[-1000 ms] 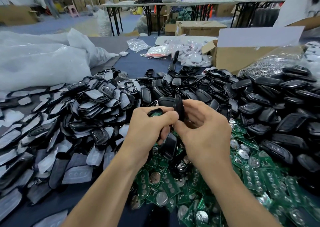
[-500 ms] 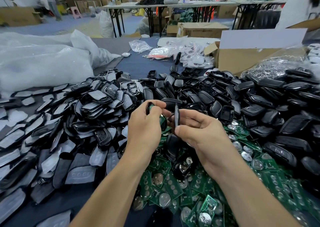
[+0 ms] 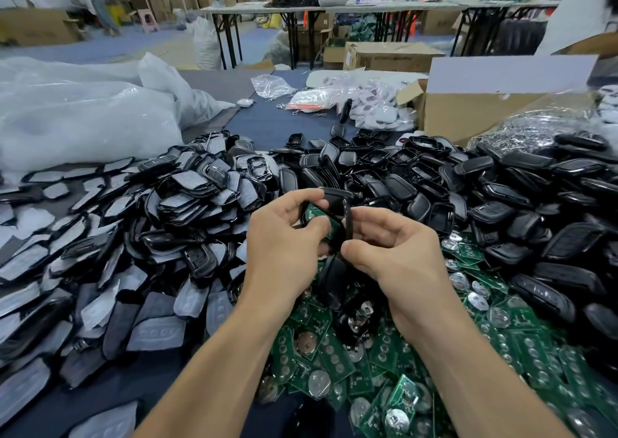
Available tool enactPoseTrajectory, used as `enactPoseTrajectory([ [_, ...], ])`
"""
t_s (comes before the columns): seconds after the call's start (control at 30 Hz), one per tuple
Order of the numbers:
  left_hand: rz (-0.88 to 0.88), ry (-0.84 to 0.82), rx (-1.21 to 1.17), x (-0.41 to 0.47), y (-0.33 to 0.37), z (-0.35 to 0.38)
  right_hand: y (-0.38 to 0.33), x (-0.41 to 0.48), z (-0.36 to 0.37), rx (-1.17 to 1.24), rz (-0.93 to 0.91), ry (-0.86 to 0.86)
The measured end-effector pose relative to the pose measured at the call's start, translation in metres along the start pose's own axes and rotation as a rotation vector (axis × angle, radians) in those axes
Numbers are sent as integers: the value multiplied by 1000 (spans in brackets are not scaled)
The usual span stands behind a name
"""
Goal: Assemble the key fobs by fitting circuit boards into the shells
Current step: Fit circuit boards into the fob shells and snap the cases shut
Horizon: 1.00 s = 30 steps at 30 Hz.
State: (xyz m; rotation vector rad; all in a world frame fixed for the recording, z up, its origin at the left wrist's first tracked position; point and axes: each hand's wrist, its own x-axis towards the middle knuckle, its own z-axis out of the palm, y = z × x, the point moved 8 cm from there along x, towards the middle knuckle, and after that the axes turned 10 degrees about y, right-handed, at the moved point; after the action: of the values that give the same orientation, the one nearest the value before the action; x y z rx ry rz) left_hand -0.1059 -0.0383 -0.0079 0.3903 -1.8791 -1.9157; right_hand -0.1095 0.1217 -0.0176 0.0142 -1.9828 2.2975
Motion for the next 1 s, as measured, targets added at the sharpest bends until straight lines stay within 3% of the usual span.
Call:
enactPoseTrajectory([
  [0.1,30,-28,-16,-3,4,4,-5,1,-2,6,-38,-7],
  [0.3,-108,-201,-78,-5,-4,15,1,4,-8,-48,-24,69],
  [0.43,-107,-277,-106,-1,-4,17,-4,4,-8,-38,-55,45],
  [0.73,-75,-224,-154,3,-5,8,2,4,-8,0,0,6],
  [1.0,-9,-319,-27,-2,0,12,-3,3,-7,-140,-94,9],
])
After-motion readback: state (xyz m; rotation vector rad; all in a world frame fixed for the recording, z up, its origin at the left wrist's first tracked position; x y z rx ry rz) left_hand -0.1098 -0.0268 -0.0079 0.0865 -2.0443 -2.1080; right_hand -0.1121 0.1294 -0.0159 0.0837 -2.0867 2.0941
